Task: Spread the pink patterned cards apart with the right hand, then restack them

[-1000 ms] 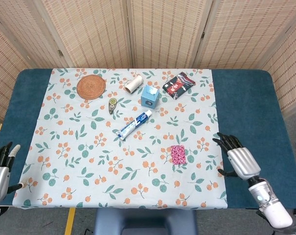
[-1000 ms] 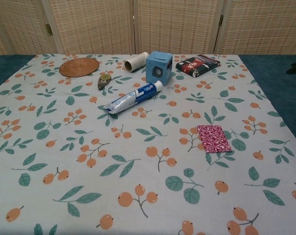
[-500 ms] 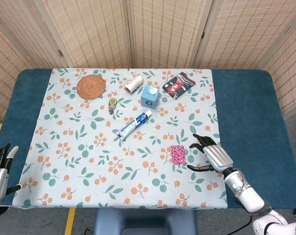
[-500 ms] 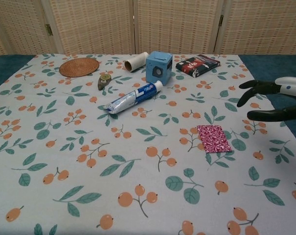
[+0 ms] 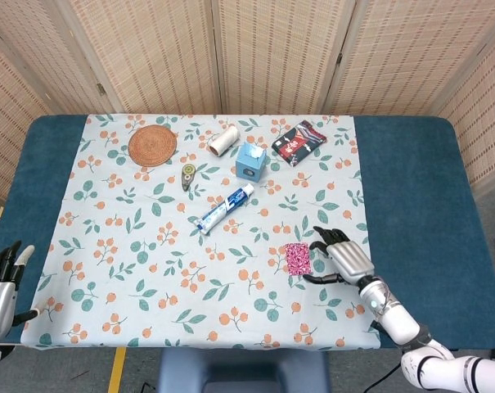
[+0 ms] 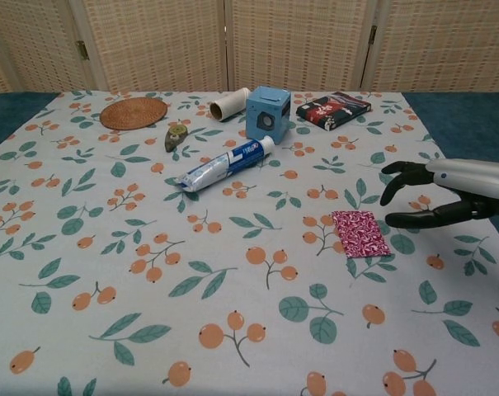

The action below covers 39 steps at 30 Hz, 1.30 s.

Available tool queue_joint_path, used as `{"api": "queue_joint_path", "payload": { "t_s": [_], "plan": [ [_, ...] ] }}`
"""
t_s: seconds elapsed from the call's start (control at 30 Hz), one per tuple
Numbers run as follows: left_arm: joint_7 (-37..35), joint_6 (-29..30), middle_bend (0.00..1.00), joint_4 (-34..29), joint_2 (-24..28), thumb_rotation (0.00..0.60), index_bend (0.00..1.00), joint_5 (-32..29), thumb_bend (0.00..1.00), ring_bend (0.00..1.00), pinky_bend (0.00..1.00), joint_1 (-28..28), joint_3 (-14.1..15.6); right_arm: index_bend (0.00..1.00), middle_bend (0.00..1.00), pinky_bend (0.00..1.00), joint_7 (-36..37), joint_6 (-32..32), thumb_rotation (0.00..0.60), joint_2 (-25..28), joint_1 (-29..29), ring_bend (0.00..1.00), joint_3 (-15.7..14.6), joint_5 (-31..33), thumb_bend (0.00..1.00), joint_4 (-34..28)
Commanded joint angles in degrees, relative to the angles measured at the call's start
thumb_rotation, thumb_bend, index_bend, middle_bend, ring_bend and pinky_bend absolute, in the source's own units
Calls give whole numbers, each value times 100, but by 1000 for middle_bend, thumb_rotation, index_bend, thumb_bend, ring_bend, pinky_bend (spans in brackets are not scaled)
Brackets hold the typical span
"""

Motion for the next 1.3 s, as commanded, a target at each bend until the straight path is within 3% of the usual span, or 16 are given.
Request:
{"api": "queue_joint_path", "payload": {
  "t_s": [0.03,0.8,1.3],
  "plan": [
    [-16,-3,0,15,-5,600,54,5,221,28,0,8,10,249,20,0,-84,-35,138,-126,89,0,21,105,216,130],
    [-88,-8,0,90,-8,600,83,11,220,29,0,27,2,249,28,0,-443,-82,137,-802,420,0,-109,298,216,763],
    [-133,-5,0,121,-55,600,96,55,221,30,0,-3,-20,249,29,0,-627,121,135,-553,240,0,-497,96,215,344]
  ]
}}
